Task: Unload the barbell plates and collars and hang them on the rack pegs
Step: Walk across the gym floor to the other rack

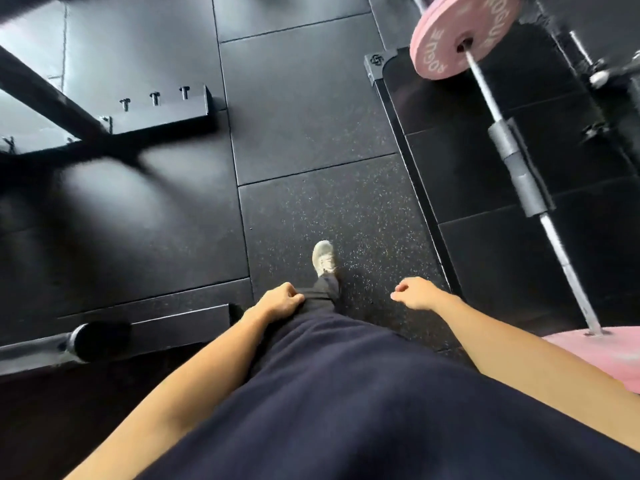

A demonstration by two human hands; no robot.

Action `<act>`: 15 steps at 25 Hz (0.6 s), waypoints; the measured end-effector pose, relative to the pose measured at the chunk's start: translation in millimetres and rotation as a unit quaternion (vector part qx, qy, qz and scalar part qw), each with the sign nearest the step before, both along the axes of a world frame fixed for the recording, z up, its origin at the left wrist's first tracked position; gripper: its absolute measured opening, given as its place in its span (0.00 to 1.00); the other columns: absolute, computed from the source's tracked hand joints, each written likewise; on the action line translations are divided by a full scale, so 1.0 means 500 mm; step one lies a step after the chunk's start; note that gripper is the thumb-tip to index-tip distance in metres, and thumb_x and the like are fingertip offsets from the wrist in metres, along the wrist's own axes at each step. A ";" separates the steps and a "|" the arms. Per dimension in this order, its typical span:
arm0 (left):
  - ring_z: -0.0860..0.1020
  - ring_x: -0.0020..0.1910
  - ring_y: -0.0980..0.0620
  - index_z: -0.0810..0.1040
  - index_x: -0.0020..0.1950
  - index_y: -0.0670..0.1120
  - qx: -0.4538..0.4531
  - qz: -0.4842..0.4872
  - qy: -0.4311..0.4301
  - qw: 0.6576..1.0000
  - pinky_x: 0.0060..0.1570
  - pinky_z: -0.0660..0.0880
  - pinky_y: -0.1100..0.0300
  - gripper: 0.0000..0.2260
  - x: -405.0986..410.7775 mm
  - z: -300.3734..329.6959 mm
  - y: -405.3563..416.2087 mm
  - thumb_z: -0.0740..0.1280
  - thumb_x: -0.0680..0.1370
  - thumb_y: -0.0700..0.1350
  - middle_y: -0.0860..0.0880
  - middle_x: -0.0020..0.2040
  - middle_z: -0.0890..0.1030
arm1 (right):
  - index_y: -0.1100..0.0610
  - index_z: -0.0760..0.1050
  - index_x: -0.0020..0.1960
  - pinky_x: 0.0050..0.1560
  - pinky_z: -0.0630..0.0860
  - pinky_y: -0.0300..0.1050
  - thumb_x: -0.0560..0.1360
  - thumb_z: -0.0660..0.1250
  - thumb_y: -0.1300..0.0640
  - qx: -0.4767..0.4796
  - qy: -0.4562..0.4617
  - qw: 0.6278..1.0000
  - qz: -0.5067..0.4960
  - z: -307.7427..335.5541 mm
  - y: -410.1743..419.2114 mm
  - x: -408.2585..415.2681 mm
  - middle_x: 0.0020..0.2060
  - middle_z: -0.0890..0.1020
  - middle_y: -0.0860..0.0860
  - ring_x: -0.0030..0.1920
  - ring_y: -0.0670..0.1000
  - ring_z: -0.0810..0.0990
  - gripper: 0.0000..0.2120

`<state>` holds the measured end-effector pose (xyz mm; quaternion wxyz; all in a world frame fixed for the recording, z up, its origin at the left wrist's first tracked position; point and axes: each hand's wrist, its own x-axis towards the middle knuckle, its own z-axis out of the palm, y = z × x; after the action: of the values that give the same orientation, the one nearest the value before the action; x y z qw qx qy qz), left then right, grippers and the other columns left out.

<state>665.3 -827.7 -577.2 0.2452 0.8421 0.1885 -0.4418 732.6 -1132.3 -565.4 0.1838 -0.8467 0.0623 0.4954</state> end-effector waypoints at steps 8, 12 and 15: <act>0.77 0.60 0.41 0.76 0.58 0.38 -0.011 -0.027 0.001 1.000 0.52 0.72 0.54 0.19 0.545 0.023 0.150 0.59 0.81 0.53 0.39 0.62 0.78 | 0.56 0.77 0.59 0.52 0.71 0.44 0.76 0.66 0.49 -0.014 -0.015 1.000 0.001 0.007 0.118 0.523 0.56 0.81 0.53 0.51 0.53 0.77 0.16; 0.77 0.59 0.42 0.74 0.63 0.38 -0.015 -0.019 -0.025 0.999 0.56 0.72 0.53 0.20 0.765 0.052 0.219 0.59 0.82 0.52 0.39 0.62 0.78 | 0.54 0.79 0.55 0.53 0.70 0.42 0.75 0.67 0.50 0.010 -0.048 0.998 -0.027 0.036 0.188 0.732 0.56 0.81 0.51 0.54 0.52 0.77 0.12; 0.76 0.52 0.47 0.73 0.64 0.43 -0.031 -0.002 0.001 1.000 0.49 0.72 0.55 0.19 0.909 0.039 0.247 0.59 0.81 0.55 0.43 0.60 0.78 | 0.56 0.79 0.56 0.56 0.71 0.44 0.76 0.67 0.52 0.015 -0.031 0.999 -0.018 0.034 0.237 0.890 0.58 0.80 0.52 0.57 0.54 0.77 0.12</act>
<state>1120.0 -704.1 -557.6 0.2703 0.8337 0.1738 -0.4490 1177.5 -1013.7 -548.5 0.2075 -0.8577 0.0644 0.4661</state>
